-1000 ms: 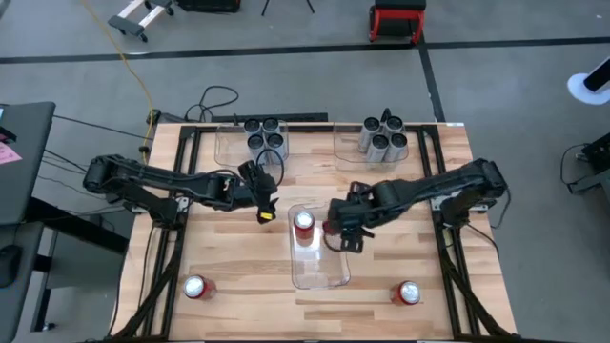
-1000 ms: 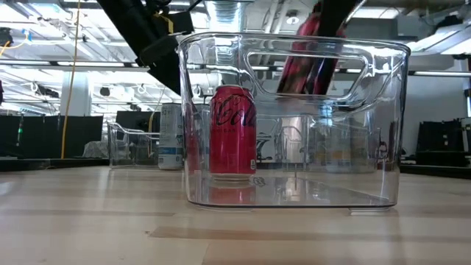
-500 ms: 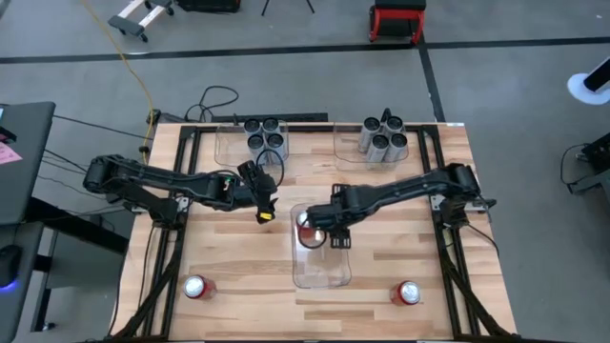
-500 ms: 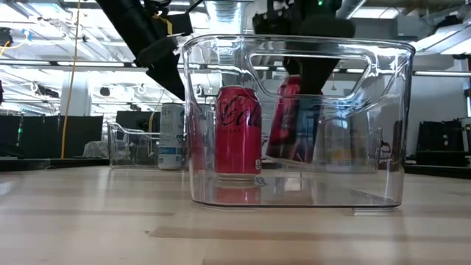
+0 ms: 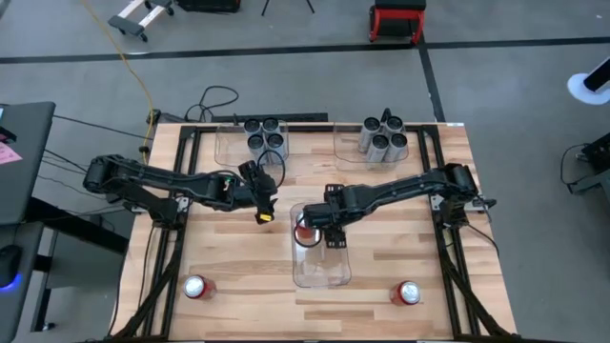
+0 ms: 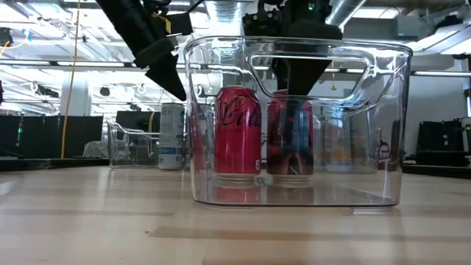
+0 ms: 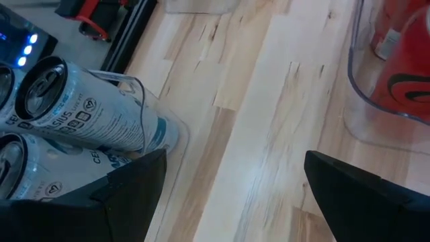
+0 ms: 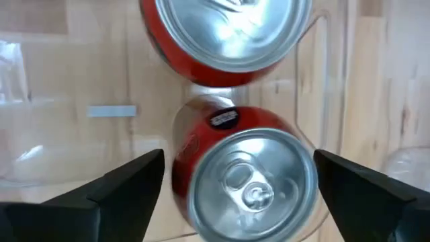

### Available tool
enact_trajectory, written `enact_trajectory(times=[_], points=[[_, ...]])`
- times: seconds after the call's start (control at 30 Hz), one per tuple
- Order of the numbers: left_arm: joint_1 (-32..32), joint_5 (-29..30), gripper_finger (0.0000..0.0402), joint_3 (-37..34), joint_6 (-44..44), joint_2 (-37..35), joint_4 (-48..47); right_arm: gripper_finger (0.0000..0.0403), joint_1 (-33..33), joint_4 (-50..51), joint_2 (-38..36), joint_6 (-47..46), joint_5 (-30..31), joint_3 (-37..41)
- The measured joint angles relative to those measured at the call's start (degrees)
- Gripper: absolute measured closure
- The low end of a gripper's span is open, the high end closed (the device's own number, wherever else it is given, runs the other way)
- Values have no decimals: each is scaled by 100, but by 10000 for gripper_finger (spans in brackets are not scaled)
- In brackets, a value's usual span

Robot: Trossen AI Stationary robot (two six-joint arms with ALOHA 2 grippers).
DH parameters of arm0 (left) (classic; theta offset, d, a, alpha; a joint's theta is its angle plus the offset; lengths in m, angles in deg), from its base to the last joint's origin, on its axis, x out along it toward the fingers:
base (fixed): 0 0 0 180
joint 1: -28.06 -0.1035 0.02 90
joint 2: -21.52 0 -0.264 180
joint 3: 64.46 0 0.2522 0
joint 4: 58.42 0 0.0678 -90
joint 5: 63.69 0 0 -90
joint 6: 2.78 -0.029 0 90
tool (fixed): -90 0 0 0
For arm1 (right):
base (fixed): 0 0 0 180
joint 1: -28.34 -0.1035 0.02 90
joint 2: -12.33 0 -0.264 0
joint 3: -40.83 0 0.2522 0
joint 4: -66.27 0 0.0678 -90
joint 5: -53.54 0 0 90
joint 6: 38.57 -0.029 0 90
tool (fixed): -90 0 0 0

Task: Sort soda cans
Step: Put the red-black soda can into the bottom transparent bin

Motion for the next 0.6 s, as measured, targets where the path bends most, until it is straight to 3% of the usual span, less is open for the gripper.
enact_trajectory(times=[0.23,0.43,0.6], points=[[245,26,54,-7,-345,-177,-86,14,0,15,-86,-442,24,2],[682,3,54,-7,-460,-907,-220,12,-45,-129,-690,-925,41,4],[1133,-29,54,-7,-36,-1579,-626,16,-338,-166,-1297,-1446,505,14]])
